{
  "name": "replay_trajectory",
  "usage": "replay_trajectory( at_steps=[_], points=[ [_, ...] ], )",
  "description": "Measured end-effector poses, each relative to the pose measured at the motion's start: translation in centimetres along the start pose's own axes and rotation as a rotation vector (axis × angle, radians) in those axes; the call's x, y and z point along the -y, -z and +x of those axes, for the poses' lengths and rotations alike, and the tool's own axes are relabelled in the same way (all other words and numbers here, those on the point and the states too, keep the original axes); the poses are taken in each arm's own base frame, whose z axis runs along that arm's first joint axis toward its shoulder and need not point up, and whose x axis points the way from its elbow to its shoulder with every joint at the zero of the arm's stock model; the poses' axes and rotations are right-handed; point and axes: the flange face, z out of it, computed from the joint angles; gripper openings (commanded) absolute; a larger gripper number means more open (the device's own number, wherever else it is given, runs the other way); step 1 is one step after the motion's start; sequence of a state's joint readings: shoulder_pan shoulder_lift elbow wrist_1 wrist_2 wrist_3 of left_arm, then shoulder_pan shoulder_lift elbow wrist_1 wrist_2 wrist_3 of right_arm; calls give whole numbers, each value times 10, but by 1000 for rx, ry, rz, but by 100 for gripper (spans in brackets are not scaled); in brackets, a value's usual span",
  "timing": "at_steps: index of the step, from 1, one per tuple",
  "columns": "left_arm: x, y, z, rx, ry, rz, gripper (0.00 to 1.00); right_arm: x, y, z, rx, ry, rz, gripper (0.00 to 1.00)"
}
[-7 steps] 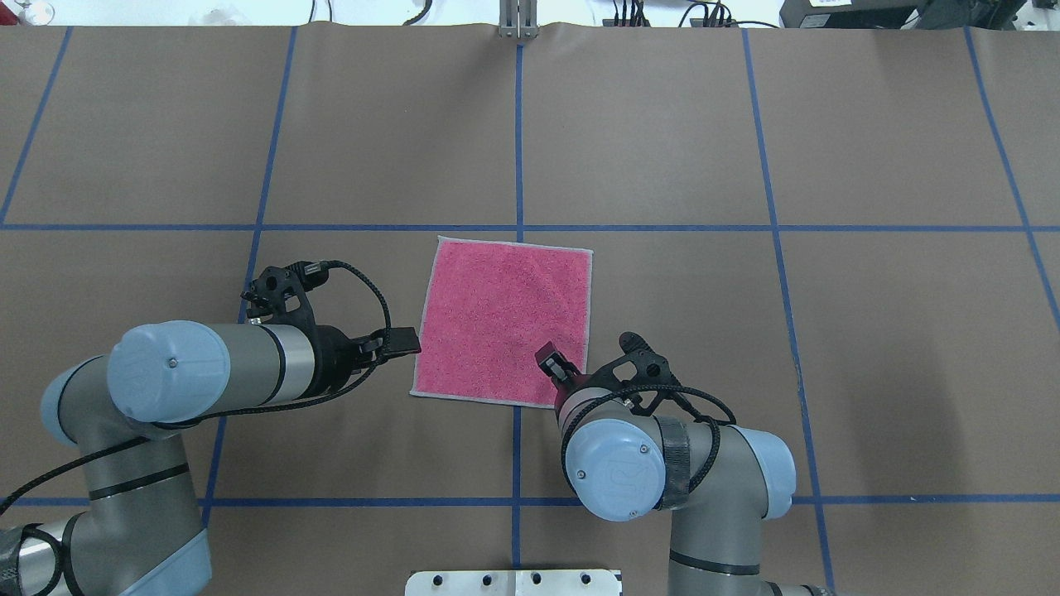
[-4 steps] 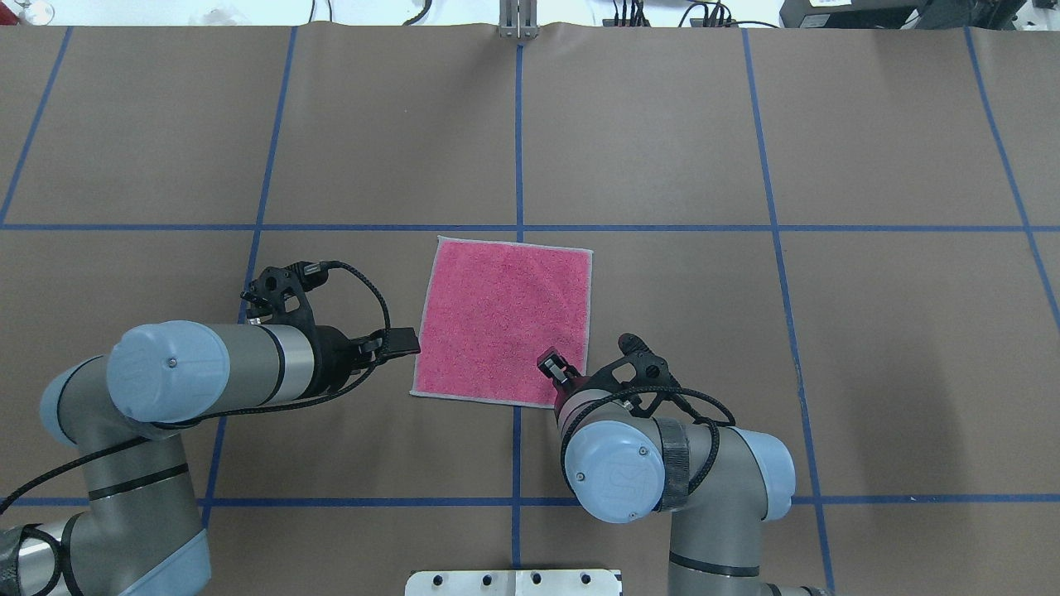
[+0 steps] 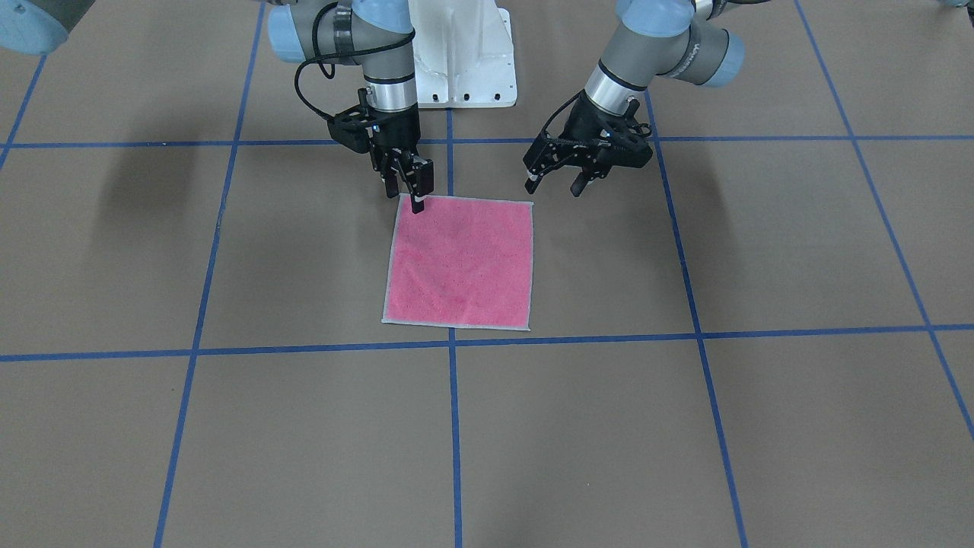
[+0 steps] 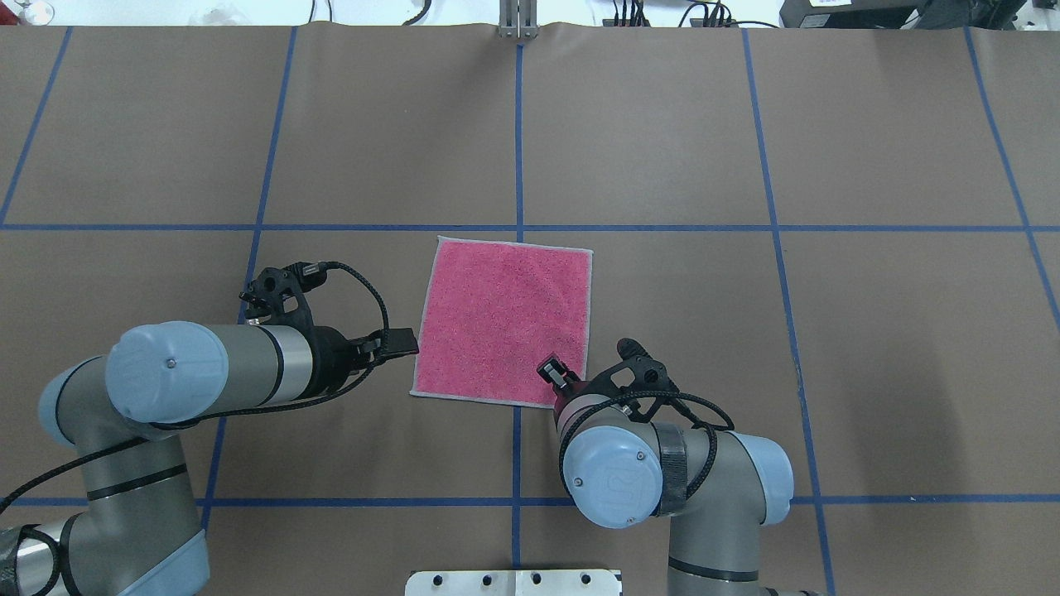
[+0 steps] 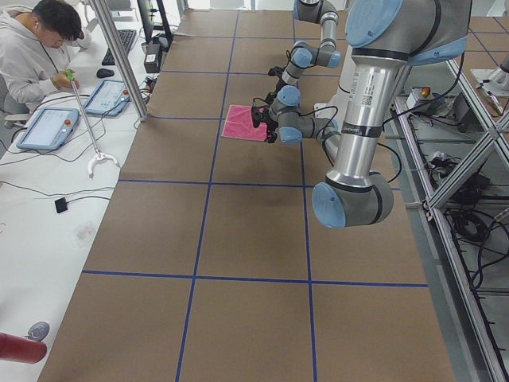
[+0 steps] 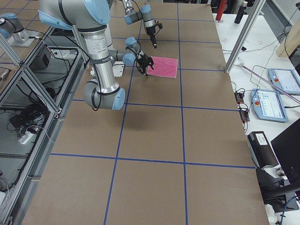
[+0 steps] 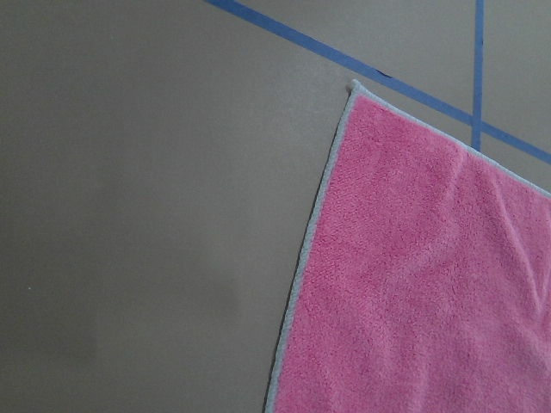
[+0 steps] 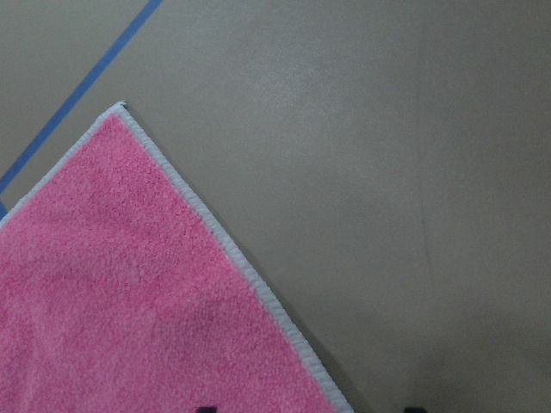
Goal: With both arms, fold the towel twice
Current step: 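Lower the right gripper onto its near towel corner while the left gripper aligns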
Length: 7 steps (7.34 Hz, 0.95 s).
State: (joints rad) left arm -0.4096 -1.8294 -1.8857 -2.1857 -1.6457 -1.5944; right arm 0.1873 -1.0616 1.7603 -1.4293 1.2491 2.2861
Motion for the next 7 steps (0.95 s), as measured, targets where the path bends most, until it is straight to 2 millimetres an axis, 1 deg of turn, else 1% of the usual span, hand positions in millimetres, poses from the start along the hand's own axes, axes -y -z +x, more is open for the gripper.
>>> replay_trajectory(
  at_steps=[1, 2, 3, 4, 6, 7],
  points=[
    [0, 0, 0, 0, 0, 1, 100, -1, 0, 0, 0, -2, -1, 48],
    [0, 0, 0, 0, 0, 1, 100, -1, 0, 1, 1, -5, -1, 42],
    [0, 0, -1, 1, 0, 1, 100, -2, 0, 1, 2, -7, -1, 31],
    [0, 0, -1, 1, 0, 0, 100, -2, 0, 1, 3, -8, -3, 26],
    [0, 0, -1, 1, -1, 0, 100, -2, 3, 0, 9, -11, -7, 25],
    [0, 0, -1, 1, 0, 0, 100, -2, 5, 1, 11, -11, -9, 22]
  ],
)
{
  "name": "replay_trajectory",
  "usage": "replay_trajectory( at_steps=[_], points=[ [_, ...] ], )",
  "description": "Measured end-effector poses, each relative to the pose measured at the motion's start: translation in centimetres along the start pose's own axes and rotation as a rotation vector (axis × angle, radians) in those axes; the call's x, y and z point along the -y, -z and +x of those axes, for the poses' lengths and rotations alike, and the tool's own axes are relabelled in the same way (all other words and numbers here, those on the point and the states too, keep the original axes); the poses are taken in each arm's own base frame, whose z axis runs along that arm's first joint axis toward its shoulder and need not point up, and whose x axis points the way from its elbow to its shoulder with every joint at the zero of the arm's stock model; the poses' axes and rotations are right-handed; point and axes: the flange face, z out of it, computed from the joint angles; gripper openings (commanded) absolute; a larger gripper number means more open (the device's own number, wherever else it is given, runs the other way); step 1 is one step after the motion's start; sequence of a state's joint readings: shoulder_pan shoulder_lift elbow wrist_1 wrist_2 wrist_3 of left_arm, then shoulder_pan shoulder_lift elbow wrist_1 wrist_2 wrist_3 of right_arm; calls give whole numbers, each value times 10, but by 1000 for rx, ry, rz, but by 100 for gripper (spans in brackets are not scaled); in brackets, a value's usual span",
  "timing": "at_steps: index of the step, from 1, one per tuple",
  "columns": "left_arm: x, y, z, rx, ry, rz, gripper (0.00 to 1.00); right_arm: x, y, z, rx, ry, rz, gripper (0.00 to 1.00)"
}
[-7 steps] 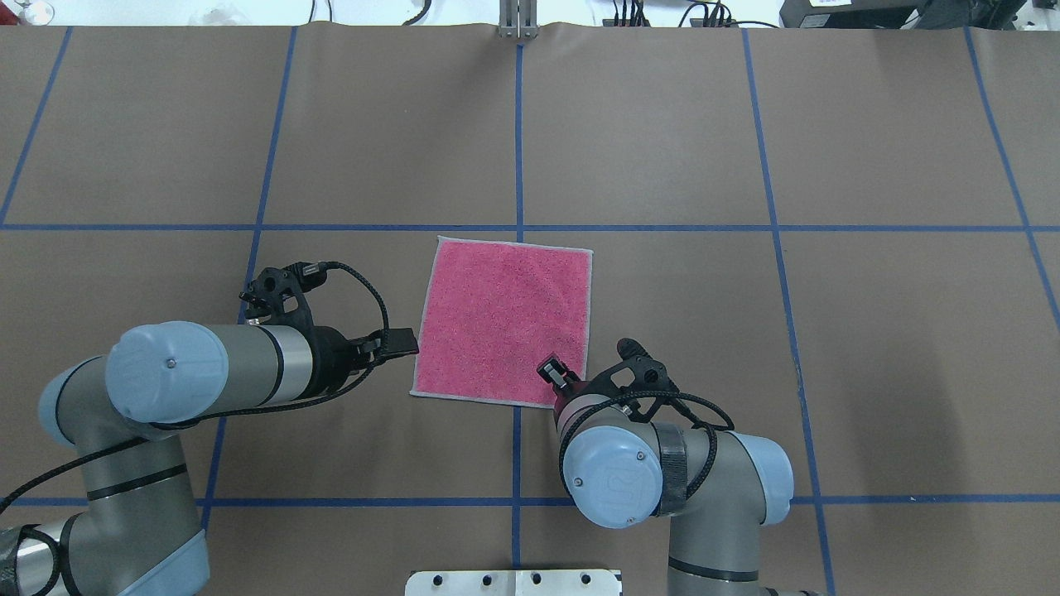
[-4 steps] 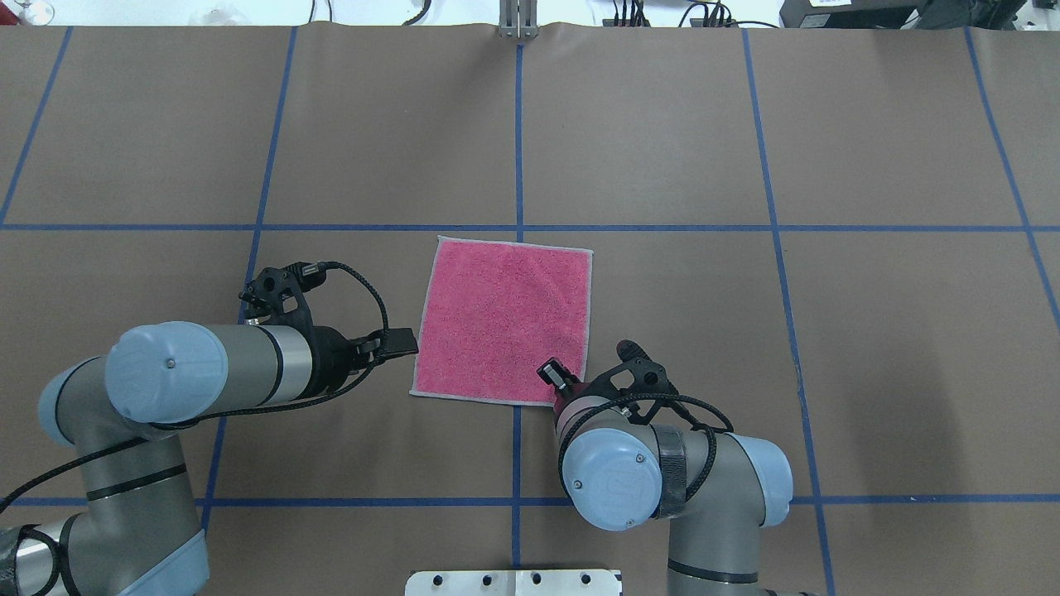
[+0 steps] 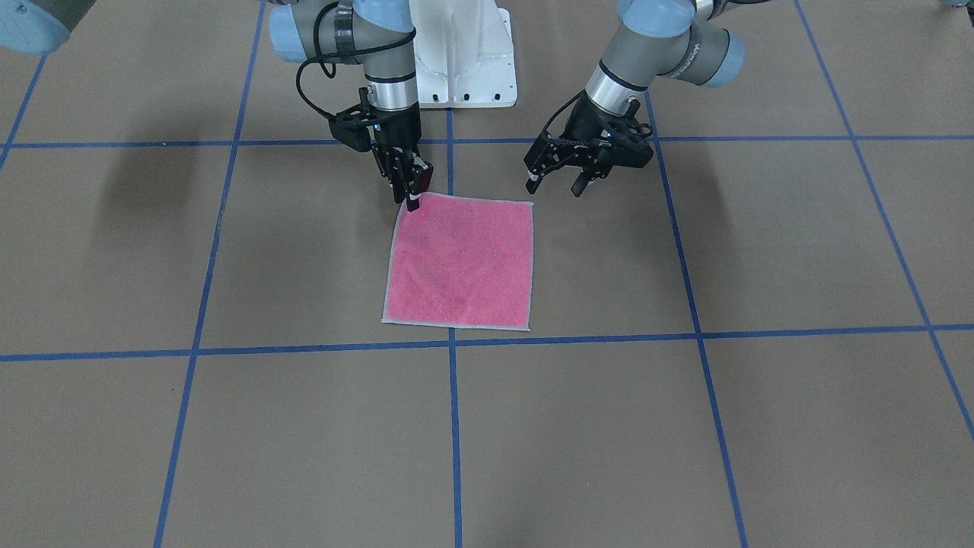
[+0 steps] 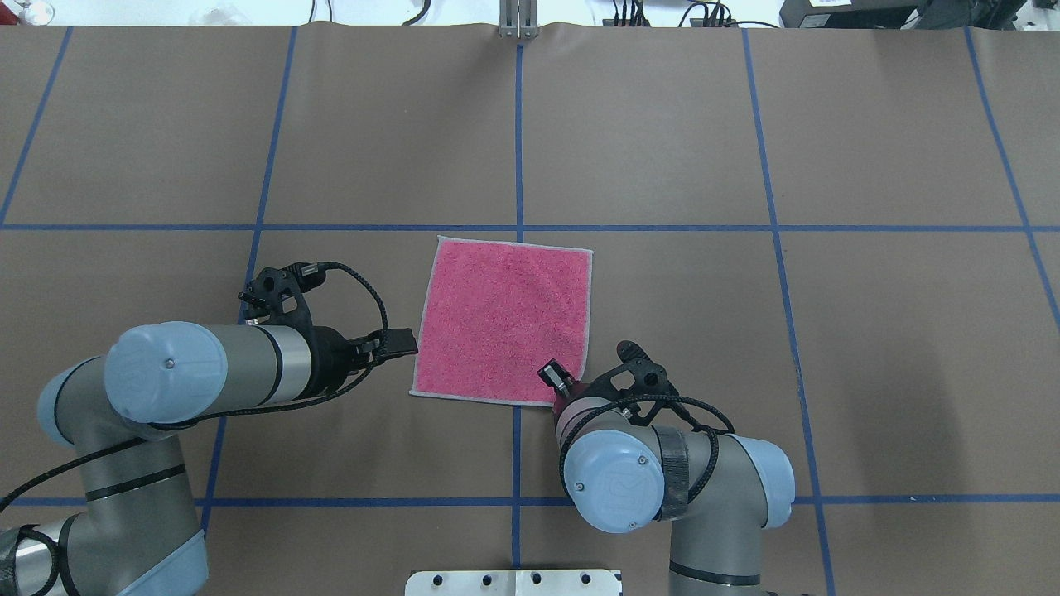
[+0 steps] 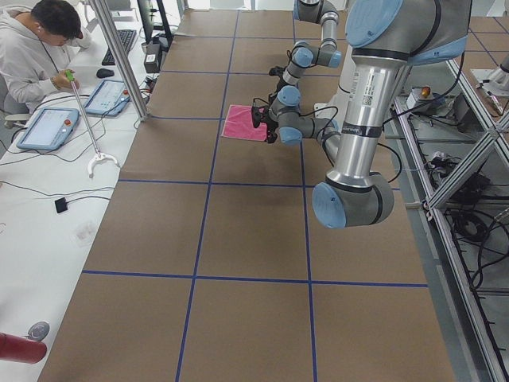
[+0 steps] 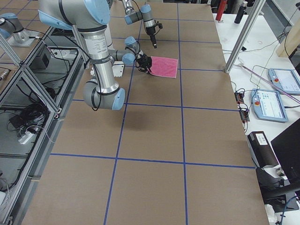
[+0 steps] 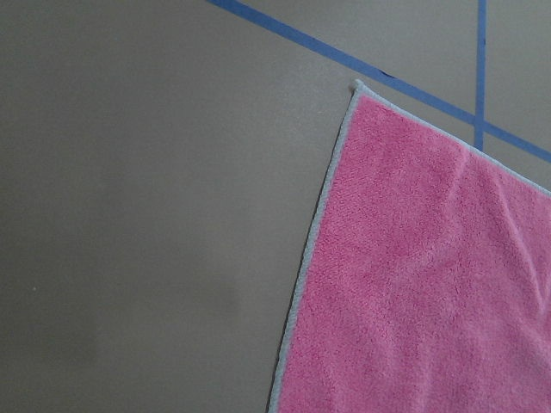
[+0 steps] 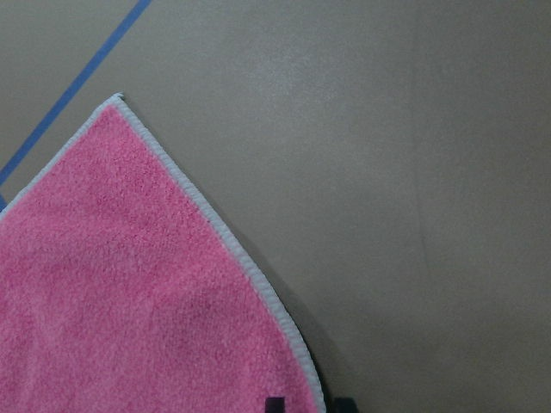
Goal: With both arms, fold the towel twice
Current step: 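Lower the right gripper onto its near towel corner while the left gripper aligns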
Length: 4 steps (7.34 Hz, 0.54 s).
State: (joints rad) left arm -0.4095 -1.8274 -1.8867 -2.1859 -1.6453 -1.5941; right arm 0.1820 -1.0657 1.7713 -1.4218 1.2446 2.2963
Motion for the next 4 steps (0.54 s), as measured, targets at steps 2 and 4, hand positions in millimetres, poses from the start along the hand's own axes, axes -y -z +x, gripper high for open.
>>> replay_trajectory(
  at_steps=[2, 4],
  points=[
    [0, 0, 1, -1, 1, 0, 100, 1, 1, 0, 5, 0, 3, 0],
    [-2, -3, 1, 2, 0, -3, 98, 2, 4, -2, 16, -1, 7, 0]
  ],
)
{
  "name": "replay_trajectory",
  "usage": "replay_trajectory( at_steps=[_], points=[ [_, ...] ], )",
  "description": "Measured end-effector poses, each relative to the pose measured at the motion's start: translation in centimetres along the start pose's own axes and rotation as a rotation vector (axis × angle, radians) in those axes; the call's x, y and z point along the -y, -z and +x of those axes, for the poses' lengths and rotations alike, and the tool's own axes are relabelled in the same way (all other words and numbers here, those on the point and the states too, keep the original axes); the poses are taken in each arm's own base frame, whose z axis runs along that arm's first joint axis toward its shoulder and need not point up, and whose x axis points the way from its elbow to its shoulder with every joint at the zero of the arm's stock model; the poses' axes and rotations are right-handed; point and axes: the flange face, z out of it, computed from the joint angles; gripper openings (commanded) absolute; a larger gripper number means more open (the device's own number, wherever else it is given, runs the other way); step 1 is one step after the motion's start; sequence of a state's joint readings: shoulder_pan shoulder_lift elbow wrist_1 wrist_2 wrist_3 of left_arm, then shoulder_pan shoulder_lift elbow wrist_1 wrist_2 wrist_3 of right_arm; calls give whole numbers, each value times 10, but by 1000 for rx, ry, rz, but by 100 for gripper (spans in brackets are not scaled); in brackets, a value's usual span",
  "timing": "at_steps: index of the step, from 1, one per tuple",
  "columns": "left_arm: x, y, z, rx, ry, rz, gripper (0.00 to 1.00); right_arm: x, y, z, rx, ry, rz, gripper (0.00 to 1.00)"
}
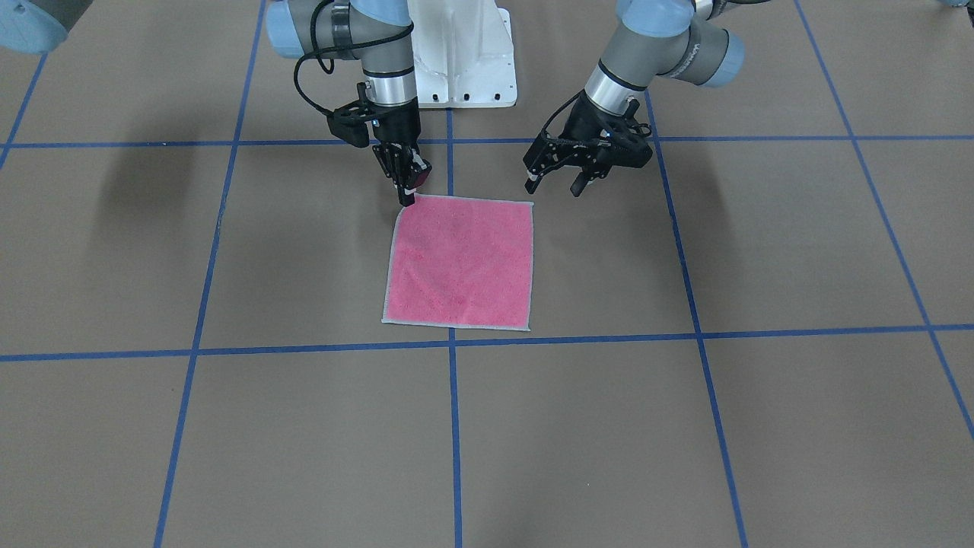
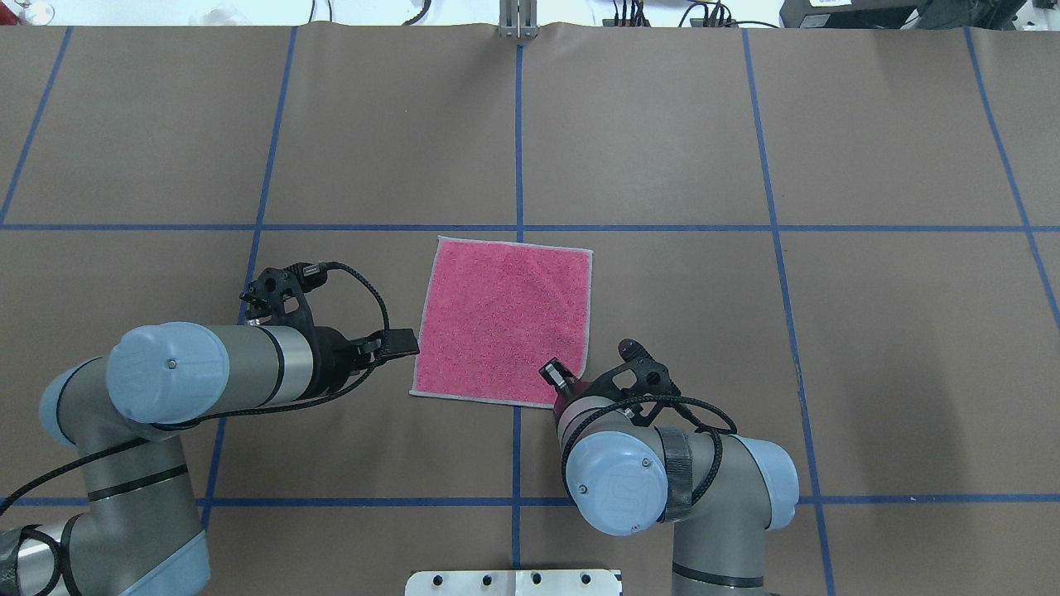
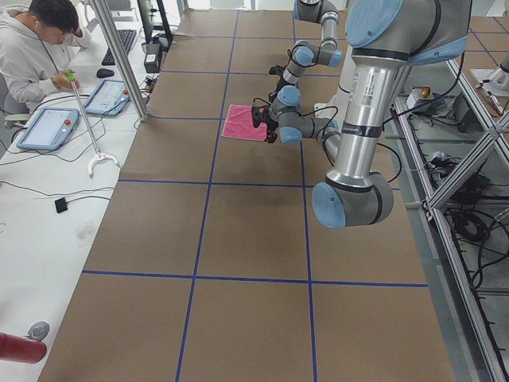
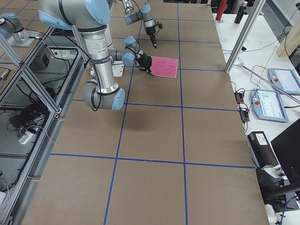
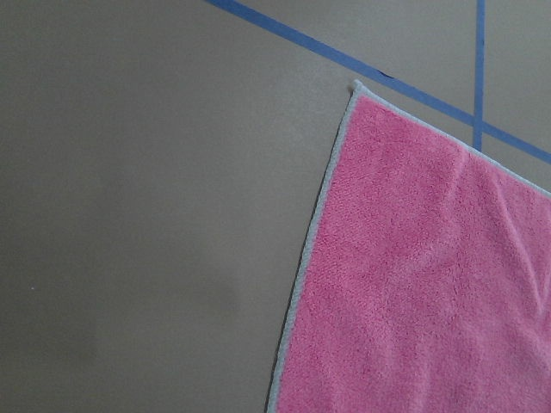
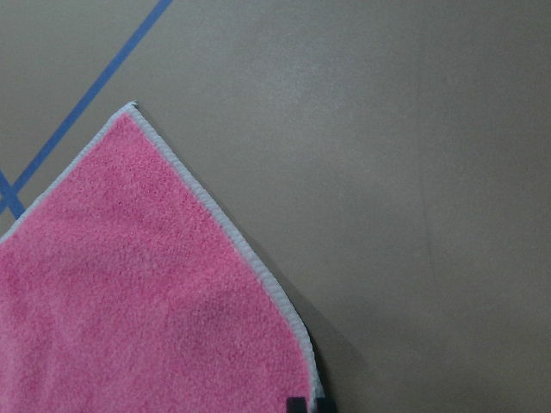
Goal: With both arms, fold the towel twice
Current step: 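Lower the right gripper onto its near towel corner while the left gripper aligns, then pinch the near towel corners with both grippers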
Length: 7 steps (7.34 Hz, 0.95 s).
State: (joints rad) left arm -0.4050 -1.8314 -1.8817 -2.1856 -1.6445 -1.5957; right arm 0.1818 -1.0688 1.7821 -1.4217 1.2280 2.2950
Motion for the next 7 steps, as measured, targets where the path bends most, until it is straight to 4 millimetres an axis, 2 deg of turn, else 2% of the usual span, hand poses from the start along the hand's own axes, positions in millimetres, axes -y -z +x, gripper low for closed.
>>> replay_trajectory(
  at_steps=[2, 4, 6, 7],
  points=[
    [-8, -7, 0, 9, 9, -12, 87, 2, 2, -1, 6, -4, 0, 0],
    [-16, -20, 13, 3, 81, -14, 73, 4, 2, -2, 8, -5, 1, 0],
    [-21, -41, 32, -2, 167, 5, 71, 6, 3, -3, 10, -7, 2, 0],
    [-22, -46, 34, 0, 184, 8, 71, 7, 3, -3, 11, -8, 2, 0]
  ],
)
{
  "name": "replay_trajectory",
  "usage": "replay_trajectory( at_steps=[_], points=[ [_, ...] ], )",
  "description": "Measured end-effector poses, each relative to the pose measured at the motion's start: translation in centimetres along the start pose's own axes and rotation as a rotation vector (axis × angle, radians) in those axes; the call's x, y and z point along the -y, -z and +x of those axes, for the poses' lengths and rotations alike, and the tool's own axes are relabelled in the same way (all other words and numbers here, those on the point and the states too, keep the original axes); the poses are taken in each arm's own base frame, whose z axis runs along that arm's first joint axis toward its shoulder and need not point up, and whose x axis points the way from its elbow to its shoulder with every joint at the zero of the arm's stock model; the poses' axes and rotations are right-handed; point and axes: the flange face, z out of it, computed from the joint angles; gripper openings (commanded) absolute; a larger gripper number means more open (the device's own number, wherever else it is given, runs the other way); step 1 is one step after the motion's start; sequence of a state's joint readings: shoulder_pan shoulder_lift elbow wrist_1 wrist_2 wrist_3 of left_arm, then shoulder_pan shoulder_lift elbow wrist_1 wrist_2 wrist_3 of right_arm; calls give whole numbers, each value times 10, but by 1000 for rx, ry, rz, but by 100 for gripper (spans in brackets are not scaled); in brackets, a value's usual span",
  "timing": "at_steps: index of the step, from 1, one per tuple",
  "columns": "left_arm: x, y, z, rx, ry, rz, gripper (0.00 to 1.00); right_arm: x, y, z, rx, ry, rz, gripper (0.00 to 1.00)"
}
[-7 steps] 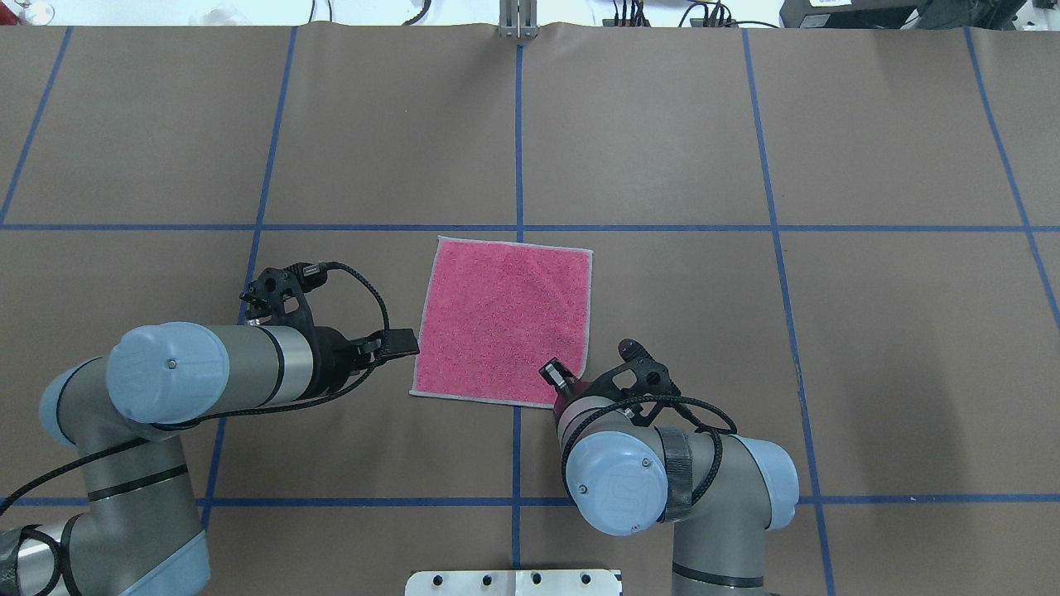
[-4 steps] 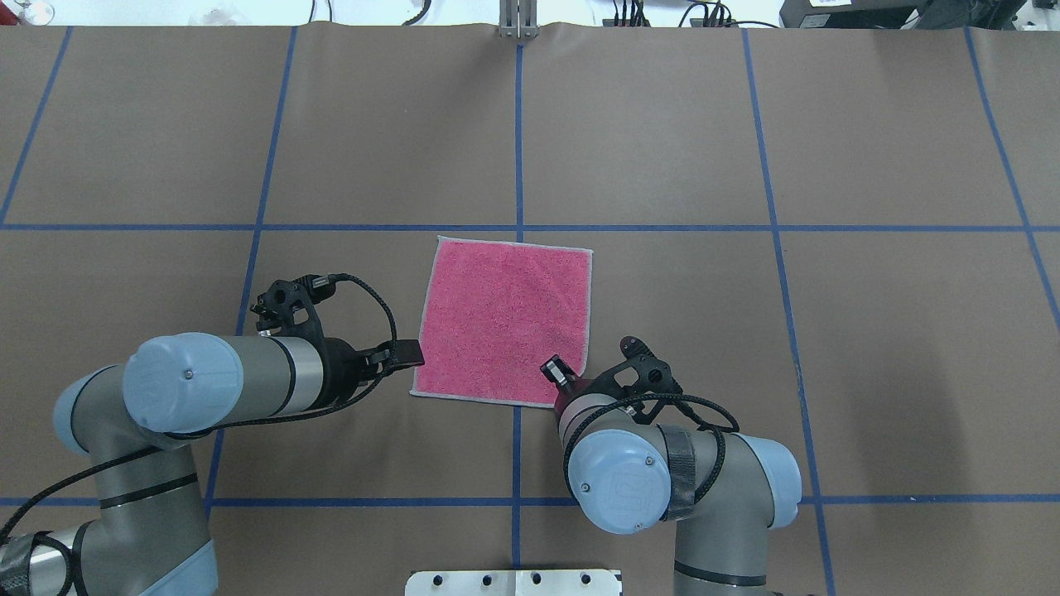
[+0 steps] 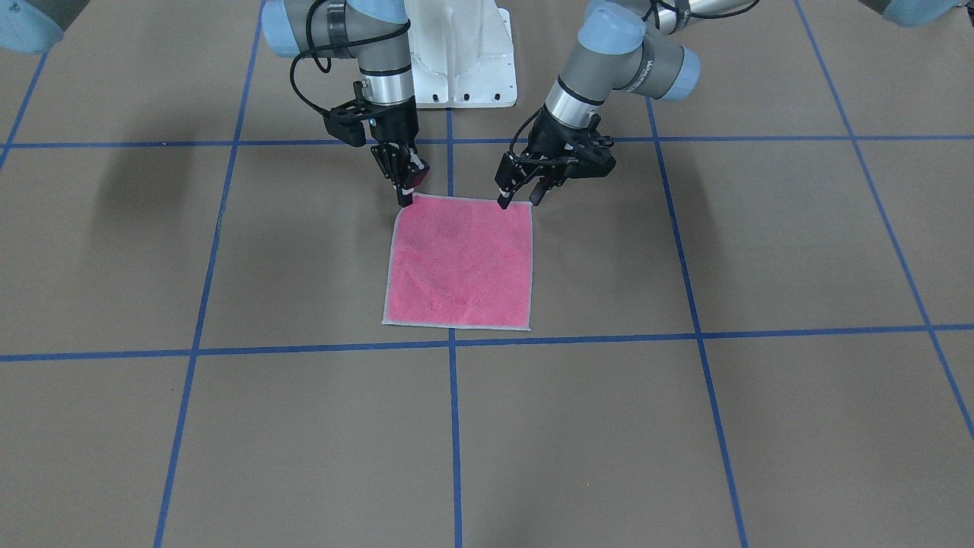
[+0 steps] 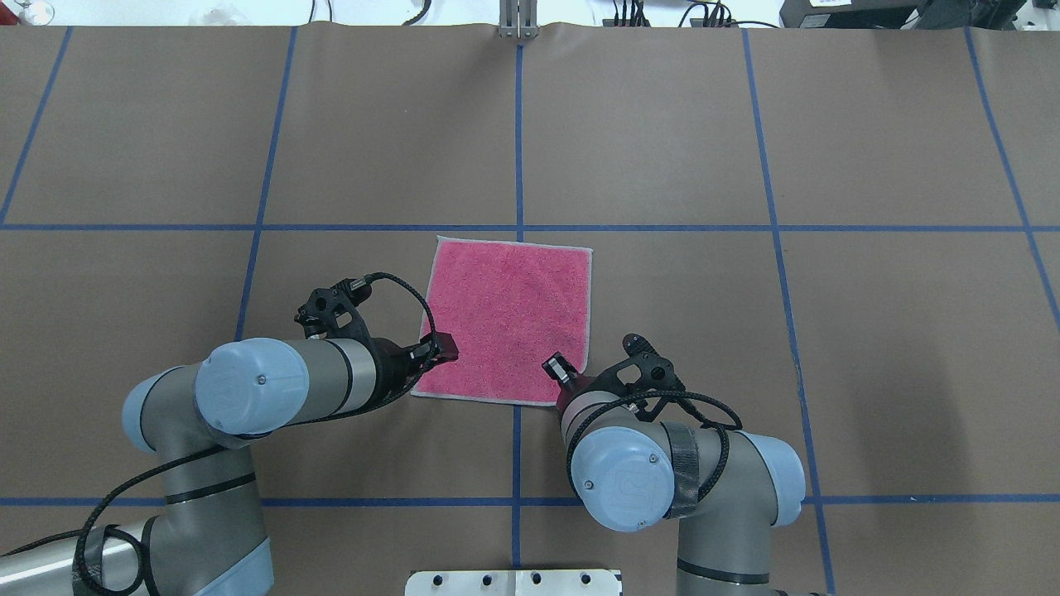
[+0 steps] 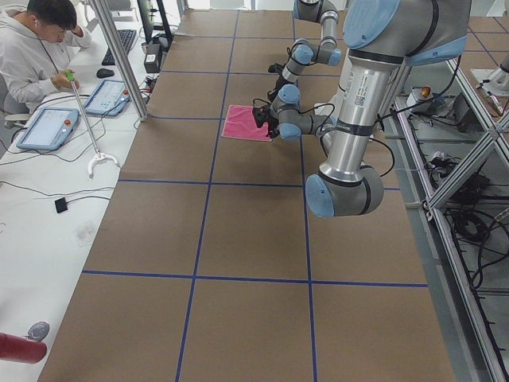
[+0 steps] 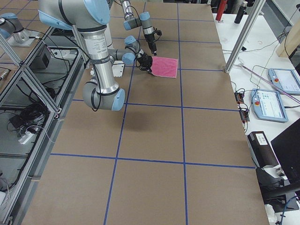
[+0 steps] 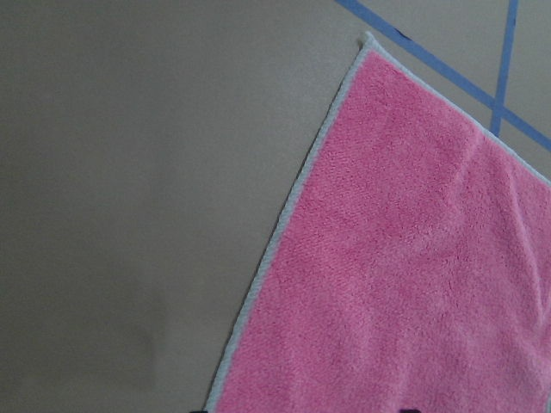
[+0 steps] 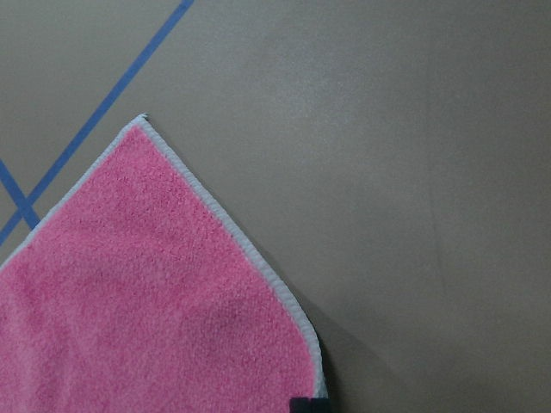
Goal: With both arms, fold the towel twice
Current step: 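Pinch the near towel corners with both grippers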
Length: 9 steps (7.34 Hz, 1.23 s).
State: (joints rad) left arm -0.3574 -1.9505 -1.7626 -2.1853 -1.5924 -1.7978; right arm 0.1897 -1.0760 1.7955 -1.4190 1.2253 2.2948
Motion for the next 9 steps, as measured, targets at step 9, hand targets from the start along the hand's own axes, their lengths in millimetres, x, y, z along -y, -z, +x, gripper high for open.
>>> replay_trajectory(
  at_steps=[9],
  points=[
    [-1, -16, -17, 51, -1, -3, 71, 2, -1, 2, -2, 1, 4, 0]
  ],
)
